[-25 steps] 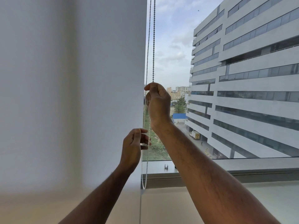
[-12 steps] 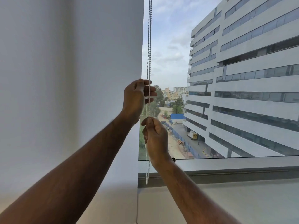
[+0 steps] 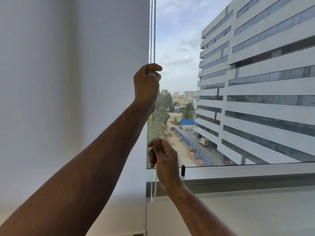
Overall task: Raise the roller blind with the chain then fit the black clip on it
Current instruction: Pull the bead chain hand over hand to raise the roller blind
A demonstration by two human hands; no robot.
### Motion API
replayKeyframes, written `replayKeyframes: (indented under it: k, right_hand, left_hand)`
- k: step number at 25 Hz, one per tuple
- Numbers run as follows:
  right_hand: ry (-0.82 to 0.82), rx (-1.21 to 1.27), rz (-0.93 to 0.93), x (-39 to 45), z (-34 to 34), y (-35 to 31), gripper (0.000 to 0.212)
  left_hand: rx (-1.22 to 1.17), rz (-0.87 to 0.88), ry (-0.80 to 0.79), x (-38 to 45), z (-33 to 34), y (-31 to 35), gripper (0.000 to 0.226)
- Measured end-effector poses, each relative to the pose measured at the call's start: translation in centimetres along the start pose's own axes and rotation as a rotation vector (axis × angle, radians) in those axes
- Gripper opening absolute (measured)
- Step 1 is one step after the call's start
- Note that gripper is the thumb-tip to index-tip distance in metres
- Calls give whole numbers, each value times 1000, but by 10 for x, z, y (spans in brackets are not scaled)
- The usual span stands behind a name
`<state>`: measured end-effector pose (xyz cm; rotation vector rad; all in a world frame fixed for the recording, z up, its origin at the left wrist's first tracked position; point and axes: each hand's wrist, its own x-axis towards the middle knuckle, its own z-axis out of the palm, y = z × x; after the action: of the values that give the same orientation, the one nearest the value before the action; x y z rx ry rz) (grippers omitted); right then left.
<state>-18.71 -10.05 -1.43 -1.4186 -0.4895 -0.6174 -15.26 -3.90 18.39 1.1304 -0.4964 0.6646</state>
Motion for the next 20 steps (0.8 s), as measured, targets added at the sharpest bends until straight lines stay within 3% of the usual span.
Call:
replayKeyframes:
  k: [3, 6, 13, 20]
  right_hand:
    - [-45, -18, 17, 4, -4, -2, 32]
    - [10, -9, 102, 18, -10, -13, 45]
    - [53, 139, -10, 82, -10, -89, 36]
    - [-24, 238, 94, 133, 15, -159, 39]
  left_hand:
    - [26, 43, -18, -11, 0, -2, 35]
    - [90, 46, -42, -32, -6, -15, 34]
    - [150, 112, -54, -89, -29, -49, 36]
    - [193, 54, -65, -137, -45, -78, 35]
